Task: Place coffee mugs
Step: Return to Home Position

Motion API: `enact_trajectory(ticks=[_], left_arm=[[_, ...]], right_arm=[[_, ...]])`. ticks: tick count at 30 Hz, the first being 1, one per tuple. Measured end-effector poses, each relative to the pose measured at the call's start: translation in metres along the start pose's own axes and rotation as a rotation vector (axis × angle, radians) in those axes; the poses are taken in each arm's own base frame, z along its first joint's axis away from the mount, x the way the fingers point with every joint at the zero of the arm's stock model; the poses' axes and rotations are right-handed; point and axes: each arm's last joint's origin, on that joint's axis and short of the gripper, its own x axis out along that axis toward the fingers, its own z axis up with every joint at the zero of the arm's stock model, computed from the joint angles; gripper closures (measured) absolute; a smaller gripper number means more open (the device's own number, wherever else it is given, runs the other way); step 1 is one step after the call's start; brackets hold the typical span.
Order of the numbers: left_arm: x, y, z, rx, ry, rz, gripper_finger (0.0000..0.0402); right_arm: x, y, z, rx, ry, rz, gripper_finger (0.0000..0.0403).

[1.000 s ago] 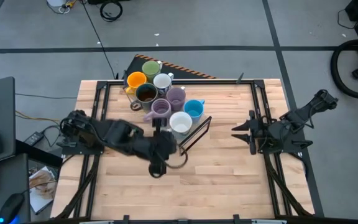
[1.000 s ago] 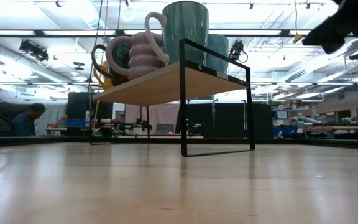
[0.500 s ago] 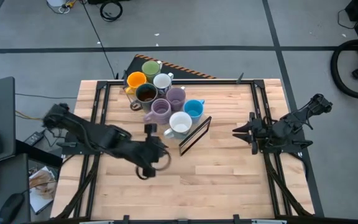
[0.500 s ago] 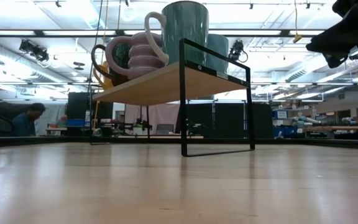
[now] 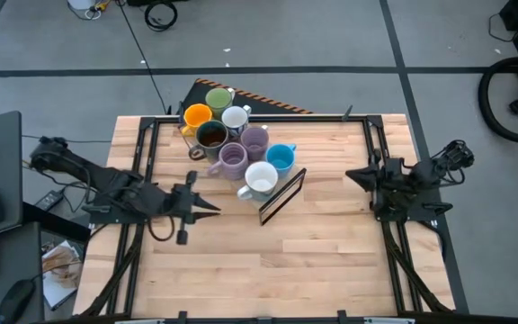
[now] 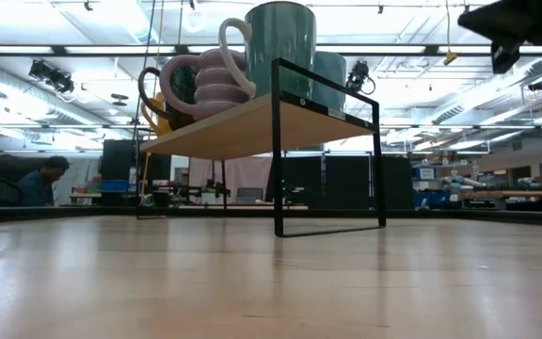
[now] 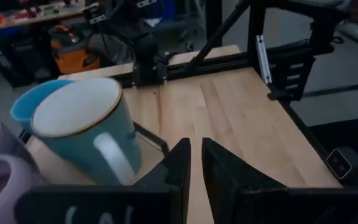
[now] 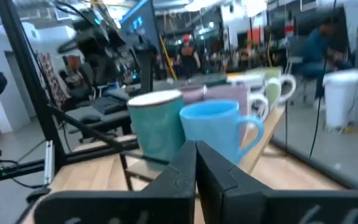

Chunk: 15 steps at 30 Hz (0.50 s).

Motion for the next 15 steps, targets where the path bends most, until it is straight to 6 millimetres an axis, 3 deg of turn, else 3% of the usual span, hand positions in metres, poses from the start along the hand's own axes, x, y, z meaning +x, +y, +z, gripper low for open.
enact_trajectory(ticks=[5, 9, 15], left_arm=[[-0.015, 0.009, -0.033, -0.019, -0.049, 0.015, 0.0357], [-0.024, 0.018, -0.061, -0.023, -0.08, 0.039, 0.036], [-0.027, 0.025, -0.111, 0.027, -0.282, 0.105, 0.0389]], right_arm=[[-0.001, -0.001, 0.004, -0.101, -0.033, -0.003, 0.0393], [-0.001, -0.001, 0.004, -0.08, -0.039, -0.013, 0.038], [-0.001, -0.002, 0.0, -0.083, -0.001, -0.015, 0.0375]])
